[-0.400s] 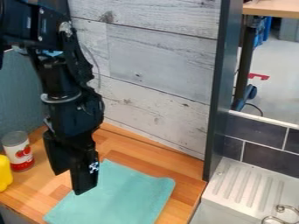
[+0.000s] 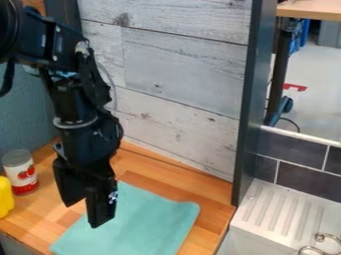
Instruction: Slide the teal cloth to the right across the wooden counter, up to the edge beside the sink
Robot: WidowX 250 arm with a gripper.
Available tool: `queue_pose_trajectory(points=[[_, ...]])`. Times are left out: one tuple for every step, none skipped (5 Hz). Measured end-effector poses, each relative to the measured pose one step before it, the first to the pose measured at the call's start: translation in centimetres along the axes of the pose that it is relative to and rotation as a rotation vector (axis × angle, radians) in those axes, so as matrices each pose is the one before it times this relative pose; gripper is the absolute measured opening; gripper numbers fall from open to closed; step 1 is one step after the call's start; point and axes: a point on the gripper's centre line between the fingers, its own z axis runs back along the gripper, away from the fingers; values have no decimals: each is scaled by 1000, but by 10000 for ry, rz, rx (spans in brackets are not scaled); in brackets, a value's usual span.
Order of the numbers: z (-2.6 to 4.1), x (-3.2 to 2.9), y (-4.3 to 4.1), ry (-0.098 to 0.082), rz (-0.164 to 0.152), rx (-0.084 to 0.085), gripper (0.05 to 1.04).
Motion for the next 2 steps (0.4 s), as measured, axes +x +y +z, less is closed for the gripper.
queue_pose_trajectory(points=[[-1747,525,532,215,728,128,1001],[-2451,369,-925,482,712,-108,1001]])
